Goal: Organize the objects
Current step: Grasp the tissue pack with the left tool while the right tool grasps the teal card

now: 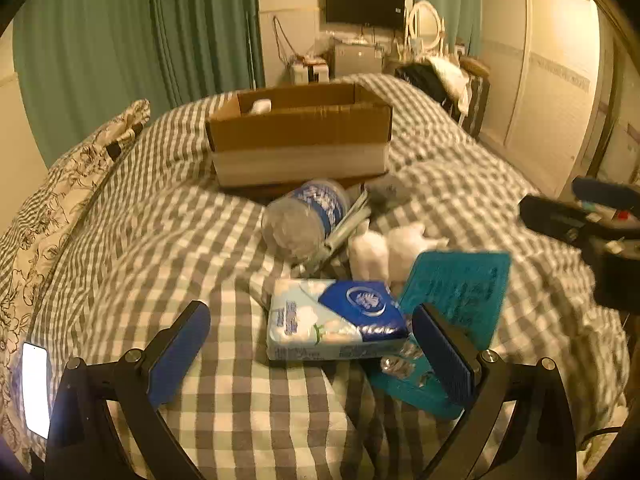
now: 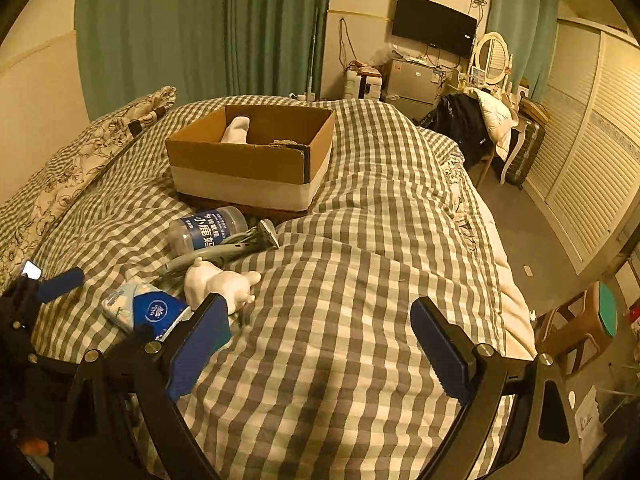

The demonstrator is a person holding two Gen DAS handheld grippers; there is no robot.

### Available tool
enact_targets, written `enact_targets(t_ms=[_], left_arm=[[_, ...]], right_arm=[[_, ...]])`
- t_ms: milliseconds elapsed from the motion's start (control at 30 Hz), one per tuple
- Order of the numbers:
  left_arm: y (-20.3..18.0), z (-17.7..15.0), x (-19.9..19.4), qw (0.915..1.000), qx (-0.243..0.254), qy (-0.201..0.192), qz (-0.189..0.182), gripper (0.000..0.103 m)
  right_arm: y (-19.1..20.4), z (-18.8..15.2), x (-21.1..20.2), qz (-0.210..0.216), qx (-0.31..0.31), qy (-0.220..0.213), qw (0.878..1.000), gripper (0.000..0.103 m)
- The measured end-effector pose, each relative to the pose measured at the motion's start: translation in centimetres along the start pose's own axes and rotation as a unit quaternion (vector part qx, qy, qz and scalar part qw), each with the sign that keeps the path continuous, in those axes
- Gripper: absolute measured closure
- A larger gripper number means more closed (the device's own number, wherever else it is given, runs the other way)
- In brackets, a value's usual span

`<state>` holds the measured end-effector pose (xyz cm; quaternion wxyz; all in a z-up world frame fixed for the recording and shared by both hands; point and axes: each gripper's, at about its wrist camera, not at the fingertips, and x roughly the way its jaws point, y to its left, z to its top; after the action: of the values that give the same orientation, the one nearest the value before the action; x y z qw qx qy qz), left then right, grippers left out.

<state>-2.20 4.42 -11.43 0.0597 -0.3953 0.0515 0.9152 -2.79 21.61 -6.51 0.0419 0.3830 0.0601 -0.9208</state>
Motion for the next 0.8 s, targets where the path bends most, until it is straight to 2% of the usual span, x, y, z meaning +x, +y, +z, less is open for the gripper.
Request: enact_targets(t_ms=[133,233,300,400,533,800], left_arm=[[0.6,-0.6,1.1,0.9999,-0.004,0.012,-0.012,0.003],[0.6,-1.1,1.5,0.9995,0.005,0.024,-0.02,0.03],[0.6,-1.1,1.4,0.9994,0.008,0.025,-0.021,0.036],[1.4,-0.8,0.7,0.9995,-0.009,0.015,-0.026,0.039],[3.0,-0.1,-0.6,0.9996,-0.024,-0.004,-0.012,0.039],[5.2,0.5,-1.7,0.9988,-0.045,-0.018,0.001,0.039]], right_arm=[[0.2,-0.1,0.1,0.0,-0.002,0.002,1.0,0.01],[0.6,-0.1,0.2,0.0,-0.006,0.004,1.0,0.01],[0.9,-0.2,0.3,0.001,-0.01,0.006,1.0,0.01],[1.6,-0.3,0.5,0.006,-0.018,0.011,1.0,0.01],[2.9,-0.6,1.1,0.014,-0.031,0.021,0.999,0.01],[5.9,-1.9,4.1,0.053,-0.057,0.074,0.994,0.01]])
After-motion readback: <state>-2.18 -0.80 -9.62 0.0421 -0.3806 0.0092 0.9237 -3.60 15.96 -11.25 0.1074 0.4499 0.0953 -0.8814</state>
